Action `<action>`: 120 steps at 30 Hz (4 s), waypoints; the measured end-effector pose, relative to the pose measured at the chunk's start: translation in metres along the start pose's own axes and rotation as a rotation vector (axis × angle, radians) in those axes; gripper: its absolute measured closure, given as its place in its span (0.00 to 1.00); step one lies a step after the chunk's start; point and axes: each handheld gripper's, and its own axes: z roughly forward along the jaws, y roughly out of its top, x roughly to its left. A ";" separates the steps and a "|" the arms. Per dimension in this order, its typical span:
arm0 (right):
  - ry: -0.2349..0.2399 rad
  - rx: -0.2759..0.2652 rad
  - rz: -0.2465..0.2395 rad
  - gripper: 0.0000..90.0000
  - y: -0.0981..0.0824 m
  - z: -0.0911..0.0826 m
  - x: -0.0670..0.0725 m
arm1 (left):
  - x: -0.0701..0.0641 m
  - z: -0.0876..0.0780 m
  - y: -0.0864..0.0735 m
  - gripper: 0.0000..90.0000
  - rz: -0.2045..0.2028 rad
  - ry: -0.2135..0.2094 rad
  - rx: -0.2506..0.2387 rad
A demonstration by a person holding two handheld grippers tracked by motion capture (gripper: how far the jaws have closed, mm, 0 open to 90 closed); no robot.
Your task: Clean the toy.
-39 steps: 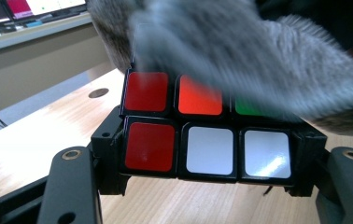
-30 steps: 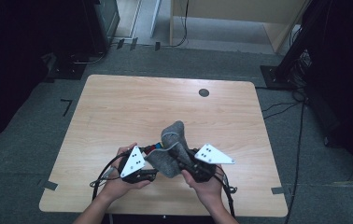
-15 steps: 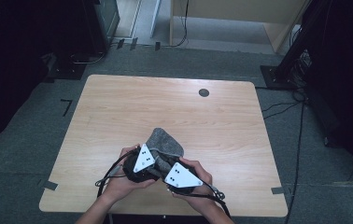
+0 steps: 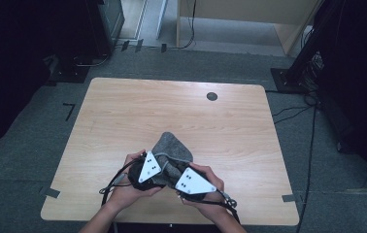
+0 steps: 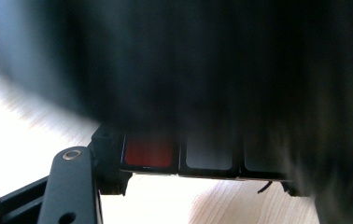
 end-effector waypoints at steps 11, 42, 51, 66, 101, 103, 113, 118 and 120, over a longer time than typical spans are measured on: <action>-0.080 -0.098 0.341 0.82 -0.022 -0.014 -0.040 | 0.006 -0.021 0.000 0.38 -0.003 -0.054 -0.208; -0.053 -0.139 0.427 0.85 -0.018 -0.018 -0.041 | 0.008 -0.029 -0.002 0.38 -0.019 -0.105 -0.287; -0.048 -0.188 0.490 0.84 -0.015 -0.027 -0.049 | 0.021 -0.033 -0.003 0.38 -0.074 -0.119 -0.306; -0.027 -0.210 0.461 0.84 -0.009 -0.024 -0.044 | 0.010 -0.023 -0.003 0.38 -0.028 -0.157 -0.270; 0.147 0.003 0.430 0.84 -0.035 0.009 -0.023 | 0.032 -0.032 0.003 0.38 -0.239 -0.247 -0.408; 0.064 -0.021 0.431 0.84 -0.031 0.002 -0.032 | 0.032 -0.033 0.002 0.38 -0.239 -0.247 -0.409; 0.081 -0.008 0.414 0.84 -0.030 0.008 -0.019 | 0.034 -0.034 0.003 0.38 -0.257 -0.219 -0.400; -0.006 -0.107 0.514 0.84 -0.028 -0.006 -0.036 | 0.034 -0.035 0.005 0.38 -0.282 -0.213 -0.404; 0.023 -0.083 0.491 0.84 -0.027 -0.002 -0.028 | 0.032 -0.038 0.007 0.38 -0.275 -0.198 -0.406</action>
